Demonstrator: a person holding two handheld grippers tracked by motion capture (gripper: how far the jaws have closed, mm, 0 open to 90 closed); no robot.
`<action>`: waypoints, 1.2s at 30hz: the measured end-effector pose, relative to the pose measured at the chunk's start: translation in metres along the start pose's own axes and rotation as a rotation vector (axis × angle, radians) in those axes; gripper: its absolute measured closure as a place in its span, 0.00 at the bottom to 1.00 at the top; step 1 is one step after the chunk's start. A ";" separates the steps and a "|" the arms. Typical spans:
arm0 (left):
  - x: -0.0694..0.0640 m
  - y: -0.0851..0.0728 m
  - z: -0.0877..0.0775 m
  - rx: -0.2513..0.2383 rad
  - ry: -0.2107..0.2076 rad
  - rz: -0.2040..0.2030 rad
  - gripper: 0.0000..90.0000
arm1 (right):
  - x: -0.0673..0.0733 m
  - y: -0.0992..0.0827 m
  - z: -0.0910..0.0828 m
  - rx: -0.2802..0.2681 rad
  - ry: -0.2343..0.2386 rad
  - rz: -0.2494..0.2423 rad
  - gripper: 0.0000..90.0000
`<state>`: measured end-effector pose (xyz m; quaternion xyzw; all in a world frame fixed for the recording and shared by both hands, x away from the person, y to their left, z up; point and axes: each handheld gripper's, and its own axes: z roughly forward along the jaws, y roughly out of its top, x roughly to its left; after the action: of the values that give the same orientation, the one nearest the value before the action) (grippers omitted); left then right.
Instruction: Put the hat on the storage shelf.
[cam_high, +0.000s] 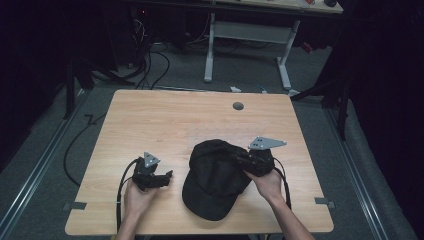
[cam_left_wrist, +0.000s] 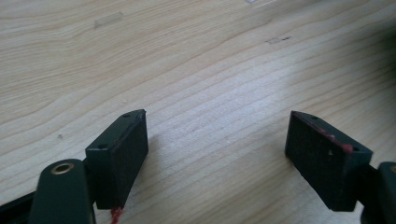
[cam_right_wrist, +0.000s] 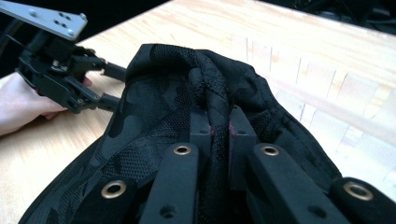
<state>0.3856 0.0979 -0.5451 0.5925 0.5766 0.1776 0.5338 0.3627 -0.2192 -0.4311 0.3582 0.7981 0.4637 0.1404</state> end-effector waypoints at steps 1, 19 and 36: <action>-0.001 0.001 -0.001 0.006 -0.013 -0.014 0.24 | 0.000 0.001 -0.002 -0.004 0.001 -0.004 0.94; -0.038 0.029 -0.036 0.092 -0.356 -0.172 0.19 | -0.002 0.013 -0.025 -0.071 0.048 -0.091 0.94; -0.072 0.036 -0.041 0.205 -0.510 -0.175 0.17 | 0.002 0.014 -0.021 -0.087 0.084 -0.139 0.94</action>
<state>0.3494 0.0607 -0.4708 0.6167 0.4876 -0.0833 0.6124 0.3560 -0.2268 -0.4078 0.2757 0.8053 0.5018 0.1542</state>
